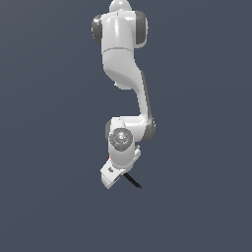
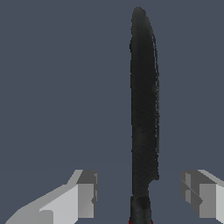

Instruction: Pick up the object and move it to a goal position.

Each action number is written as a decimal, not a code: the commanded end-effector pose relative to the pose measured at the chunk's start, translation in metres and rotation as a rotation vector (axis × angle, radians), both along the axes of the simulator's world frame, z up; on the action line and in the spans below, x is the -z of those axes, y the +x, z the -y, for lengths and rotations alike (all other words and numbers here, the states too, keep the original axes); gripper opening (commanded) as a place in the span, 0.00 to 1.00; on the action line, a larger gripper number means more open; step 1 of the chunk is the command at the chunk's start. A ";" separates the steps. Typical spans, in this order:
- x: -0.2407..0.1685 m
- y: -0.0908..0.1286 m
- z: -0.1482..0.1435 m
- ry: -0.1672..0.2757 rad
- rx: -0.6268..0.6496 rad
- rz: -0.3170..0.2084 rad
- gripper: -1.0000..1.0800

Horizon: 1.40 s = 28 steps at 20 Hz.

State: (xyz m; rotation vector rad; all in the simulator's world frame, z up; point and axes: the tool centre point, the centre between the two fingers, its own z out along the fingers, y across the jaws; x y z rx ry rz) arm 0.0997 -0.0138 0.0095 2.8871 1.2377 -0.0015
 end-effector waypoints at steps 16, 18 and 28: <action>-0.008 -0.002 -0.003 0.000 0.000 0.001 0.00; -0.014 -0.004 -0.005 0.000 0.000 0.001 0.00; -0.074 -0.024 -0.022 -0.001 -0.001 0.001 0.00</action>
